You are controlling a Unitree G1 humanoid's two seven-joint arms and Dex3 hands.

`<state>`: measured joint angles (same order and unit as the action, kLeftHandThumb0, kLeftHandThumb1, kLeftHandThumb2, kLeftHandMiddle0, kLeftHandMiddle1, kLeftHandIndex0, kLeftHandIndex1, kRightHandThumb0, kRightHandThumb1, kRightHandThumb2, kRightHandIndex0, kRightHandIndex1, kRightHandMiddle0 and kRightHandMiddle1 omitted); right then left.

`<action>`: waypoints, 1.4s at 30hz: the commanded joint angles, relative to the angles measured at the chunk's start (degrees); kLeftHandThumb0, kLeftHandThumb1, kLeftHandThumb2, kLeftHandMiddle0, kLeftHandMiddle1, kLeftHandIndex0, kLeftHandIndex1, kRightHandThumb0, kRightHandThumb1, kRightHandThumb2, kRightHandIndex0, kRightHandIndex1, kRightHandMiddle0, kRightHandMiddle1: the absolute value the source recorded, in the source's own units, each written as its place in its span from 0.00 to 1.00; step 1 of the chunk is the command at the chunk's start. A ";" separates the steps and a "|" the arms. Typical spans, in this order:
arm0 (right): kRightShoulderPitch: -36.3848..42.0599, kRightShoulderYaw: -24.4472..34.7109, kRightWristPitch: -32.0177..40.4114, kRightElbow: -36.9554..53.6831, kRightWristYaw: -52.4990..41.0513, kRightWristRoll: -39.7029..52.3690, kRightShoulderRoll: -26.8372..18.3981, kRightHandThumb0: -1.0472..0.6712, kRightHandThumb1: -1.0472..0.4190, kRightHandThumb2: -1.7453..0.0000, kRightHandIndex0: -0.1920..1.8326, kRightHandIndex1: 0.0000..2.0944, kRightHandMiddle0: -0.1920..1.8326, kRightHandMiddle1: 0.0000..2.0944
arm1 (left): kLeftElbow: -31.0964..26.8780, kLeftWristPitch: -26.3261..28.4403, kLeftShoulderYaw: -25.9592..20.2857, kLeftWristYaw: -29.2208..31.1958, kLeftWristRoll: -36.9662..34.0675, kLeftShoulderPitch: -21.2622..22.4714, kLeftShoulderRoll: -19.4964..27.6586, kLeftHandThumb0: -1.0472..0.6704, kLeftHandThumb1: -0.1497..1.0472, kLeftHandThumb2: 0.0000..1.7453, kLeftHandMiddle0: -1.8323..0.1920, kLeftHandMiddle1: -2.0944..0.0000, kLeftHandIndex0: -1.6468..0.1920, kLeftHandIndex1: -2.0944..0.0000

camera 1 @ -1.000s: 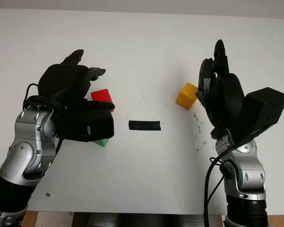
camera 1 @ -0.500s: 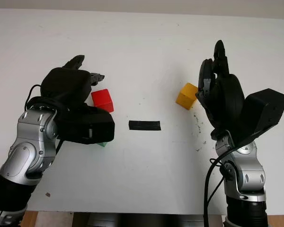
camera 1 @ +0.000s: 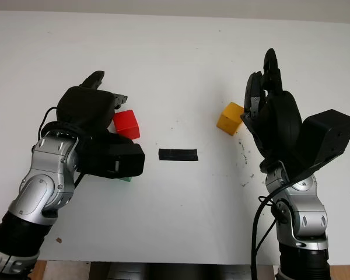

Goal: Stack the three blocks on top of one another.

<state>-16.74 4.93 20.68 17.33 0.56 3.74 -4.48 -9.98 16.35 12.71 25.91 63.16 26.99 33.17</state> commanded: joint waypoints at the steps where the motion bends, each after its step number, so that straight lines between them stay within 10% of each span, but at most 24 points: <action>1: 0.31 0.09 0.31 0.98 0.02 -0.01 -0.16 0.24 0.00 0.60 0.00 0.00 0.00 0.00 | 0.35 -0.57 -0.58 -1.40 -1.56 0.13 -0.65 0.12 0.97 0.03 0.86 0.97 0.63 0.85; 4: 0.34 0.08 0.54 1.14 -0.14 -0.09 -0.40 0.24 0.00 0.60 0.00 0.00 0.00 0.00 | 0.73 -0.83 -0.99 -3.12 -3.28 0.00 -1.13 0.17 0.98 0.03 0.82 0.97 0.75 0.49; 10: 0.24 0.30 0.67 1.29 0.00 -0.05 -0.29 0.23 0.00 0.60 0.00 0.00 0.00 0.00 | 1.66 -3.59 -1.41 -10.13 -5.52 -0.69 -0.93 0.37 0.98 0.03 0.73 0.95 0.73 0.30; 25: 0.06 0.16 0.44 0.82 0.22 -0.31 -0.12 0.24 0.00 0.61 0.00 0.00 0.00 0.00 | -5.75 -2.90 -1.30 -4.18 -0.43 -0.62 1.69 0.34 0.97 0.03 0.71 0.96 0.74 0.33; 42: 0.46 -0.33 -1.11 0.10 0.23 -0.12 0.69 0.24 0.00 0.60 0.00 0.00 0.00 0.00 | -16.25 -15.49 -6.14 -9.34 -10.56 -1.38 0.86 0.35 0.99 0.04 0.72 0.97 0.77 0.25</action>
<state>-16.77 4.72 20.45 17.25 0.64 3.64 -4.07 -25.22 1.37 6.88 17.00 53.05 25.61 34.25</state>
